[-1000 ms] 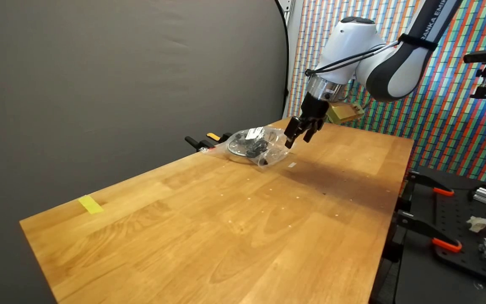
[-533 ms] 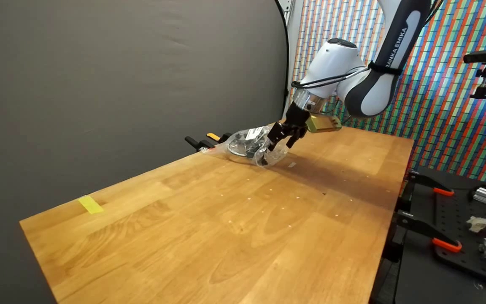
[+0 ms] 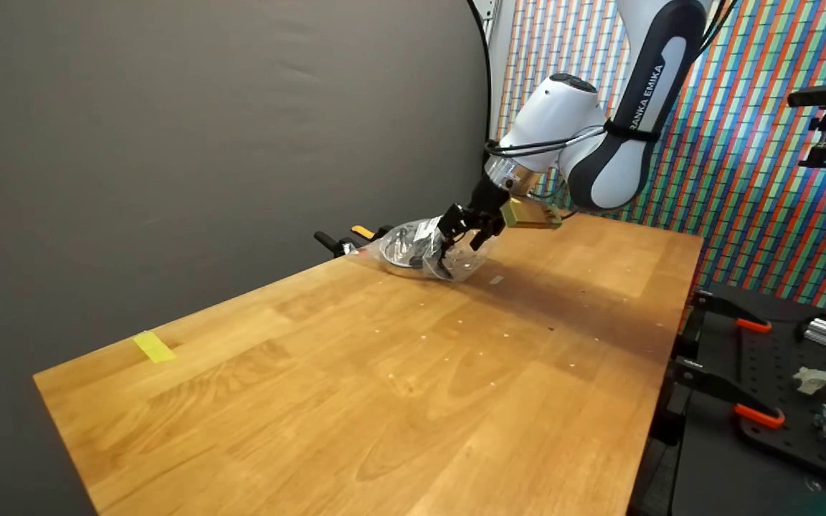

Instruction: Remove the cable from the plastic and put it on the table

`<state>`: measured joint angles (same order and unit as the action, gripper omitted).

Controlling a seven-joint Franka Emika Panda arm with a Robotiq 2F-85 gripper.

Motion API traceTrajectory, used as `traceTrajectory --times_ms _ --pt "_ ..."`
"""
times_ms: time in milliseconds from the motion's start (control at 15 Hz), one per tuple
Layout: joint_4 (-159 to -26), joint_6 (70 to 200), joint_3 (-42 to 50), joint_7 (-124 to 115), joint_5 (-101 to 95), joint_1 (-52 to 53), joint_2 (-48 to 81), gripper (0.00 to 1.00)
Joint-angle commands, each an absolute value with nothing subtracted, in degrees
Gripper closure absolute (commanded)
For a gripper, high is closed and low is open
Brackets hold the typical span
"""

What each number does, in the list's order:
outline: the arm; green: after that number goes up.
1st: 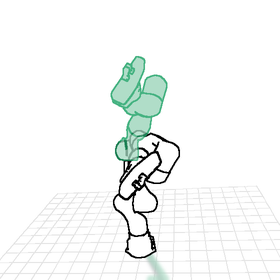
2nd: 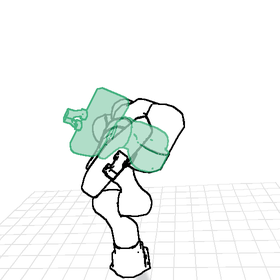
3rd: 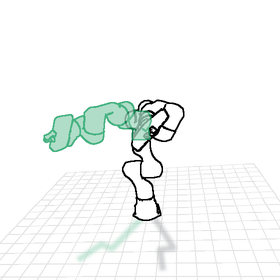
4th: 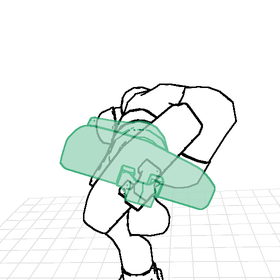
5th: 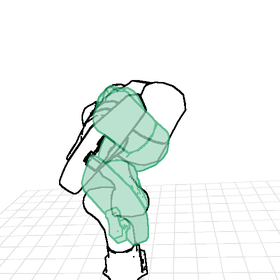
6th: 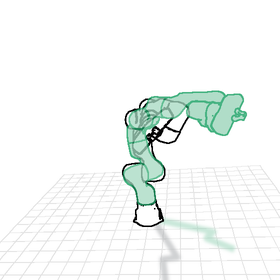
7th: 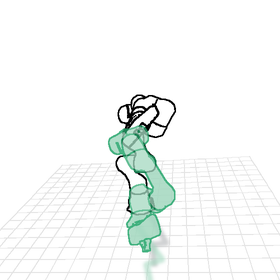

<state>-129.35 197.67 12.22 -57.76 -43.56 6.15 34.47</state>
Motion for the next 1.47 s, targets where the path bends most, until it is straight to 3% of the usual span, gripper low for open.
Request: traceTrajectory --times_ms 0,1267,1400 --pt "-128.07 201.31 15.06 -57.51 -40.32 9.34 36.18 0.00" --pt "-129.09 204.40 19.59 -57.60 -34.81 15.22 35.15 0.00" --pt "-128.76 204.55 19.09 -57.88 -34.43 14.74 35.50 0.08"
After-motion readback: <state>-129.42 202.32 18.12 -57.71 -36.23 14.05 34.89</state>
